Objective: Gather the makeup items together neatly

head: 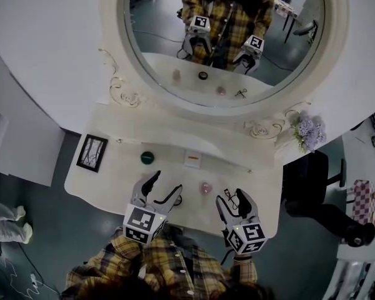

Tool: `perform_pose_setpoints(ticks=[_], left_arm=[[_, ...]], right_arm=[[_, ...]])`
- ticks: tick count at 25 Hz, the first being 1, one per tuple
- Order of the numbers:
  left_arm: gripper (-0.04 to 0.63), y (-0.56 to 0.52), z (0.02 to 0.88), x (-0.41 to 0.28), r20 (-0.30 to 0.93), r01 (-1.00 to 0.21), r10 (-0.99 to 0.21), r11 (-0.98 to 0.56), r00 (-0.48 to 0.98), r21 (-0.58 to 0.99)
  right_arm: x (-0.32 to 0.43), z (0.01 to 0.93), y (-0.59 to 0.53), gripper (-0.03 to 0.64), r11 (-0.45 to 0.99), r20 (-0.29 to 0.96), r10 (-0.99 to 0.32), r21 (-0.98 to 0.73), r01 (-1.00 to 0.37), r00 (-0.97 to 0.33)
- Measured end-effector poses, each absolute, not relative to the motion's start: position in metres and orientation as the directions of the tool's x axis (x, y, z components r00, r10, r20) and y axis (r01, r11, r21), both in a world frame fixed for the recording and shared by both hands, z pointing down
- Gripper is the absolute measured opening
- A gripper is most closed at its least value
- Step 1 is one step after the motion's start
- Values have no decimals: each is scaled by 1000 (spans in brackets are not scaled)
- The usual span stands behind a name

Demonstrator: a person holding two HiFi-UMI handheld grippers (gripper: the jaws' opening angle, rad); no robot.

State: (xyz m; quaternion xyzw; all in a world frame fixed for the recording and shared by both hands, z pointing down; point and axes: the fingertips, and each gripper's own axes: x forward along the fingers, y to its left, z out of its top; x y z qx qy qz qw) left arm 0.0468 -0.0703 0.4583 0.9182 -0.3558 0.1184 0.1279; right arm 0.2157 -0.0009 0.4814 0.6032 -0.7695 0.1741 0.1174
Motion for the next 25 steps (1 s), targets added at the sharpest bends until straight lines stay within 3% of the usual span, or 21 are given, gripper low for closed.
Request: perform_pose_setpoints(ticks=[14,25], left_arm=[[282,-80,475,34,344,-655,-580,-738,739,164],[282,-77,495,38,392,-618,-517,-763,761,193]], right_arm=[[182,499,-22,278,258,453,-850,-89,-962,-270],[165,560,-28,287,299,615,-736,-82,-951,-285]])
